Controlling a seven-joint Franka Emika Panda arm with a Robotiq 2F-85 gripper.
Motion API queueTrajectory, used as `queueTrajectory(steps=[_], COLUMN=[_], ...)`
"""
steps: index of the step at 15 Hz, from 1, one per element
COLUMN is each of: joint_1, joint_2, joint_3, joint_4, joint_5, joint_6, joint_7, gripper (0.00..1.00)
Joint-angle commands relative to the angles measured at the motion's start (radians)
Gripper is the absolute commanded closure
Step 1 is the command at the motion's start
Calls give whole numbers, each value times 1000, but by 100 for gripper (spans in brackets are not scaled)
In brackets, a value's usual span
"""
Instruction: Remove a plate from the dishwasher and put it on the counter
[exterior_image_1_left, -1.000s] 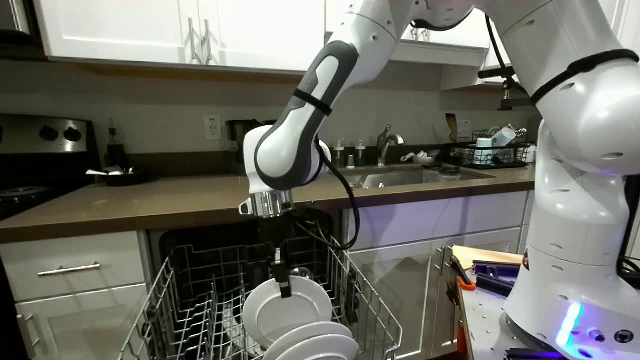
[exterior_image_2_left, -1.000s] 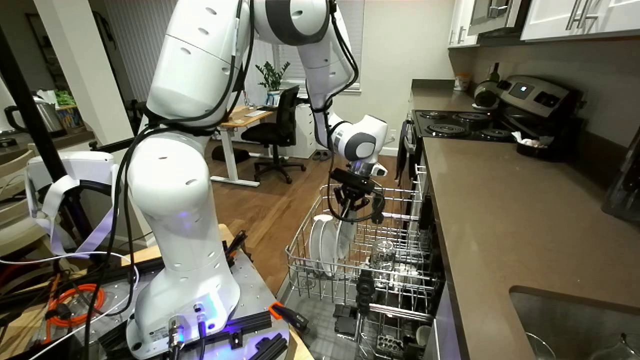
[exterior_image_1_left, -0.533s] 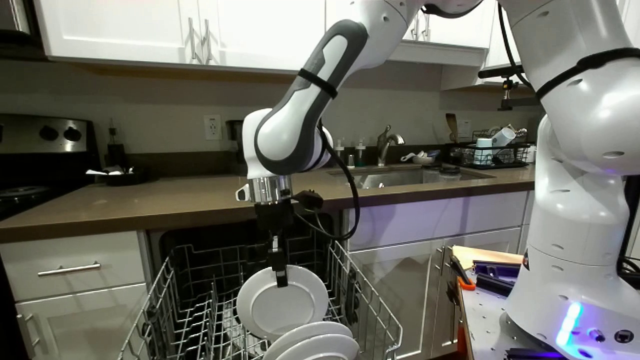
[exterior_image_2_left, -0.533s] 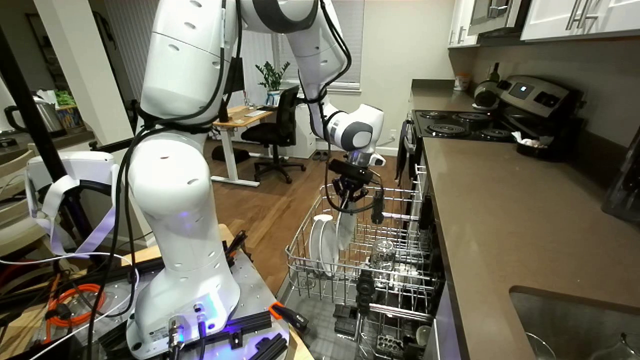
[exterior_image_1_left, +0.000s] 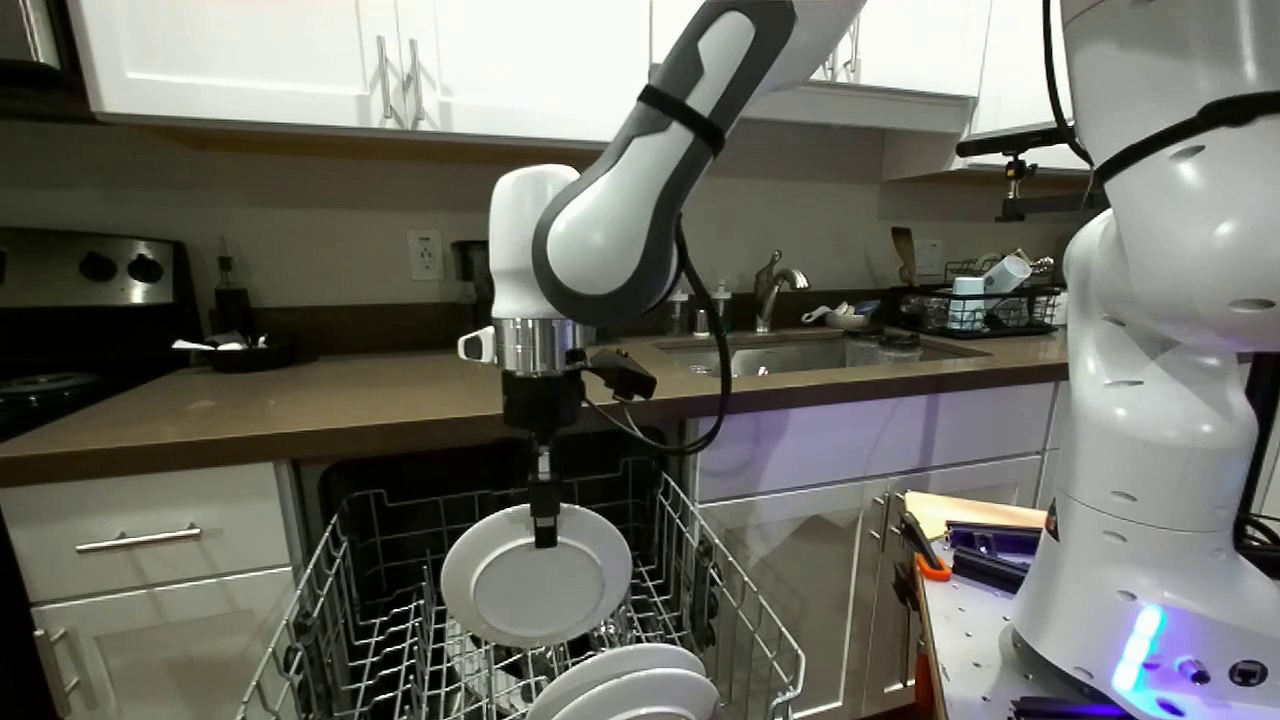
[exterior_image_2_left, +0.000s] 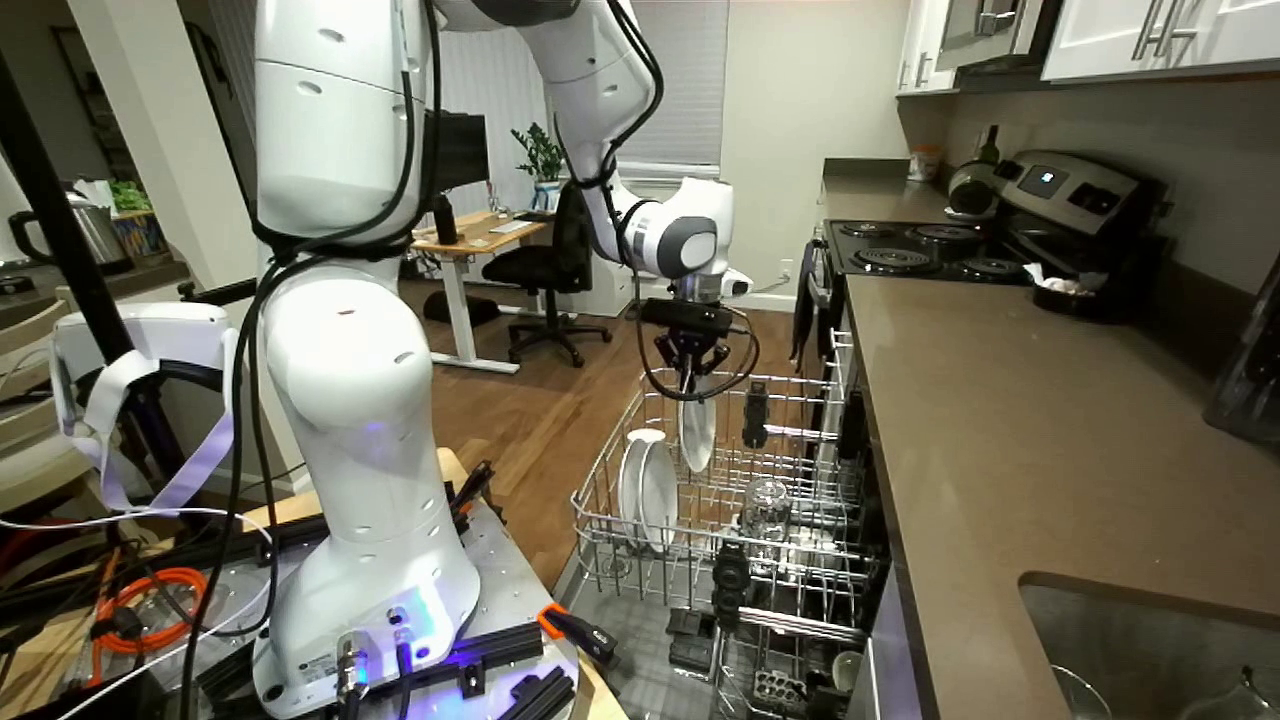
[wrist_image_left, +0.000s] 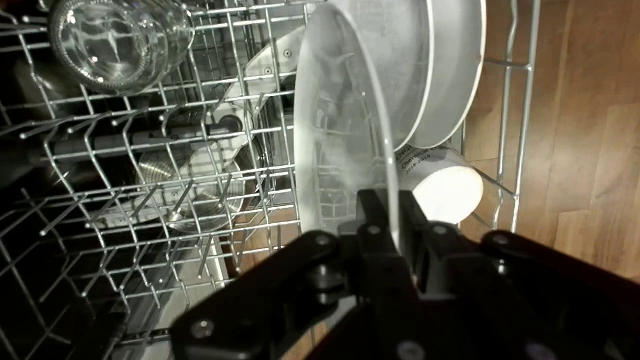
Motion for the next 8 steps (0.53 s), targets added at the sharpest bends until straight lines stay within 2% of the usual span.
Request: queueTrajectory(steps=[1,5,8], joint_1=[67,153,214], joint_2=[-80,-70,-59], joint_3=[-51,-162,-250], joint_4=[-82,-92,-63], joint_5=[-131,-412,-620], joint_6=[107,224,237], joint_7=[96,339,556], gripper=[92,92,92])
